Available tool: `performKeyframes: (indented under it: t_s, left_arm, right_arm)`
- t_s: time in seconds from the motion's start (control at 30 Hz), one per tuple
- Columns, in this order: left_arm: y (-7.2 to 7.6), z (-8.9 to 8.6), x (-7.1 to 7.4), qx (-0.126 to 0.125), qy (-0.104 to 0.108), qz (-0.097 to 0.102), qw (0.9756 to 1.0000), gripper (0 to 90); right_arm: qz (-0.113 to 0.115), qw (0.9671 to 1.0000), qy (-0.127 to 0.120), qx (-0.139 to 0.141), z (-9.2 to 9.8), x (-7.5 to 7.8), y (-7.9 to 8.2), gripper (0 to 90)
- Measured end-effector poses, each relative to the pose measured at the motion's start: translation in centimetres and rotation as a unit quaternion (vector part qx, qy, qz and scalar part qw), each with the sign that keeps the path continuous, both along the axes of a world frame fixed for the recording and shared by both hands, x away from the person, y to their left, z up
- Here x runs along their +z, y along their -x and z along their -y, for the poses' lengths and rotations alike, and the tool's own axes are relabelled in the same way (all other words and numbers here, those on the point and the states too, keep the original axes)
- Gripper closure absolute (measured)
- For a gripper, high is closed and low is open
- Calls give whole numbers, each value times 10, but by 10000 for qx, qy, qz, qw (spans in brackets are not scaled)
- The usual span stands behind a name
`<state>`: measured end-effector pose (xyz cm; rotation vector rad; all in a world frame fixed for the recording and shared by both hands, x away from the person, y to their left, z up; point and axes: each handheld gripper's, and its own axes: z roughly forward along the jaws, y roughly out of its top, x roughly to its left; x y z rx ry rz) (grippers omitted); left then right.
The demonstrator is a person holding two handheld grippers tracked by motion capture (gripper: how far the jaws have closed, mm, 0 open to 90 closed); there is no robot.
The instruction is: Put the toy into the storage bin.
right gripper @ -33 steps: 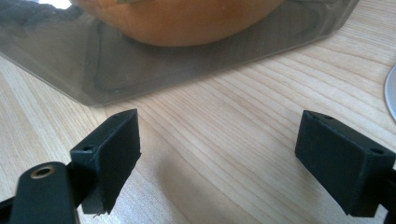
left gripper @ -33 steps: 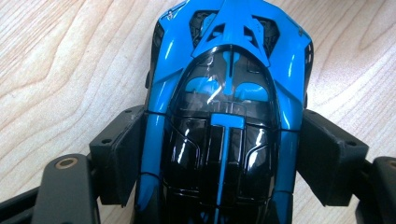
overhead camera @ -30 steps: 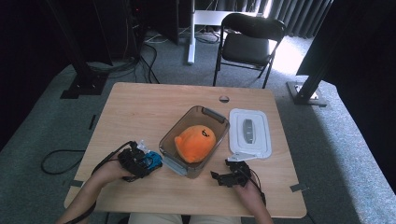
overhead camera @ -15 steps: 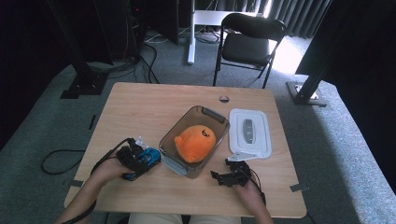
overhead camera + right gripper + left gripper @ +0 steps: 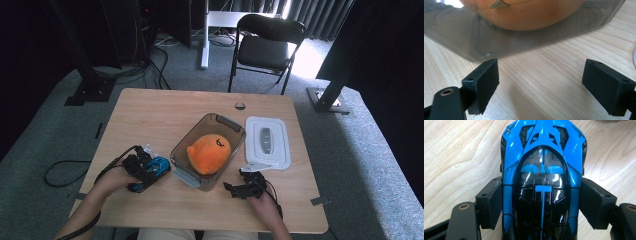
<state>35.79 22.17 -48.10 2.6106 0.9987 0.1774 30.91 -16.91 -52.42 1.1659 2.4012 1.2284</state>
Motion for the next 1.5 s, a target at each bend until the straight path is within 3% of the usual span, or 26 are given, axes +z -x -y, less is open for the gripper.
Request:
performKeyframes:
  t_s: [0.2, 0.27, 0.33, 0.43, 0.53, 0.73, 0.83, 0.87, 0.93, 1.23, 1.5]
  left_arm:
    - [1, 2, -5, -122, -108, 6, 9999, 273]
    - [3, 0, -6, -24, -71, 25, 10000, 266]
    - [6, -2, -5, 60, -25, 54, 10000, 189]
    - [8, -4, -4, 141, -14, 110, 9998, 145]
    - [10, -7, -4, 145, -47, 39, 9999, 113]
    - [10, -4, -12, -20, -270, -12, 9996, 141]
    - [11, -6, -13, -113, -154, 10, 9998, 149]
    - [12, -6, -12, -184, -90, 79, 9998, 176]
    - [12, -9, -11, -69, 28, 145, 9999, 262]
    - [10, -7, -9, -38, -65, 9, 10000, 266]
    - [7, -11, -5, -6, 31, -81, 10000, 274]
  right_arm:
    - [-10, 10000, -9, -21, 2, -1, 1, 138]
    - [-23, 10000, -6, -16, 2, -1, 0, 138]
    - [-19, 10000, -6, -14, 2, -1, 1, 138]
    - [-32, 10000, -4, -3, 2, -1, 1, 138]
    - [-27, 10000, 11, 3, 2, -1, 1, 138]
    - [-45, 10000, 9, 8, 2, -2, 0, 138]
    - [-59, 10000, 3, 5, 2, -2, 1, 138]
    - [-61, 10000, 0, 5, 3, -2, 0, 138]
    - [-71, 10000, 9, 8, 2, -2, 0, 138]
    - [-74, 10000, 13, 19, 1, -2, 0, 138]
    - [-54, 10000, 20, 16, 1, -1, -1, 138]
